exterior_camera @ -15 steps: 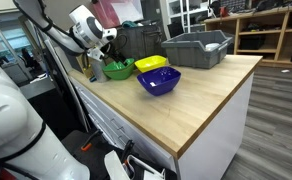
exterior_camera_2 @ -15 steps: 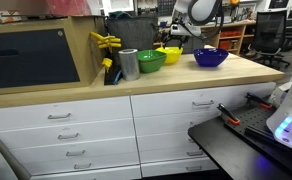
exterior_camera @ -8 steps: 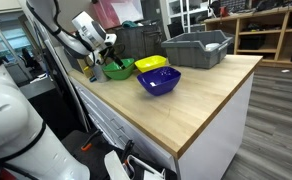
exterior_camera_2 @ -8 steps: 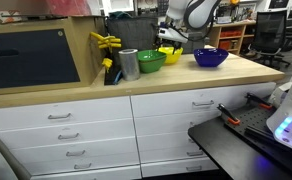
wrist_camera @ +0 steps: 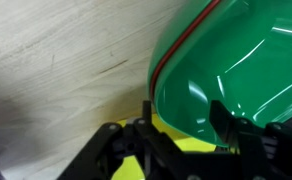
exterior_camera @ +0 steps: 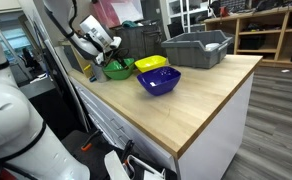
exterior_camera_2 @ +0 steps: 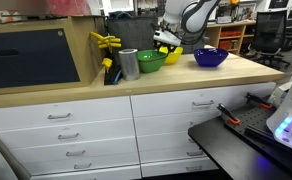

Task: Remove the top green bowl from the stacked bowls and place it in between the blue and yellow bowls

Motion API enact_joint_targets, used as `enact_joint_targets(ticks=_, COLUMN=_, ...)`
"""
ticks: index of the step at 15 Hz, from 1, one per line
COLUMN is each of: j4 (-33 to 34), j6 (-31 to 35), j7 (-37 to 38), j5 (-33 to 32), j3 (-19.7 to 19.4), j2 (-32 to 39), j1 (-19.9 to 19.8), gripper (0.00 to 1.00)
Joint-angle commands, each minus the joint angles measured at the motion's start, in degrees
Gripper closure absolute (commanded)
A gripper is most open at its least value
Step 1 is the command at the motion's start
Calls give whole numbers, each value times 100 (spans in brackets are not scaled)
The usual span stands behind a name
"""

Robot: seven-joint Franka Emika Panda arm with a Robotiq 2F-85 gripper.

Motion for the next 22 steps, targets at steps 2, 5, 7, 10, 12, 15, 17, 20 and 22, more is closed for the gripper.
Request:
enact_joint_targets(ticks=2, j4=313, j6=-293, j7=411, j5=-106, j3=-43, j2=265, j1=187, gripper=77)
enact_joint_targets(ticks=5, j4=395, j6=-351, j7=365, j5=-41, j3=9, j2=304, j1=205, gripper=97)
enact_joint_targets(ticks=7, j4=455, j6=-361, j7=255, j5=16, j3=62, j2=312, j1=275, gripper=99)
enact_joint_targets(ticks=10, j4=463, j6=-371, j7=53, j5=87, j3=179, j2=272, j1=339, gripper=99)
enact_joint_targets(ticks=12, j4=437, j6=-354, j7=-36, j5=152, j3=239, j2=225, j1=346, gripper=98)
enact_joint_targets(ticks=15, j4=371, j6=-403, j7=-357, j5=233, j3=330, j2=115, j1=285, gripper=97)
enact_joint_targets(ticks=17, j4=299, j6=-495, j7=-698, j5=353, j3=370, j2=-7, j1=237, gripper=97)
enact_joint_targets(ticks=20, j4=156, j6=-671, j7=-1179, j5=522, j3=365, j2=-272, j1=144, gripper=97)
enact_joint_targets(ticks=22, j4=84, j6=-783, j7=-1467, j5=624, j3=346, j2=-438, j1=114, gripper=97)
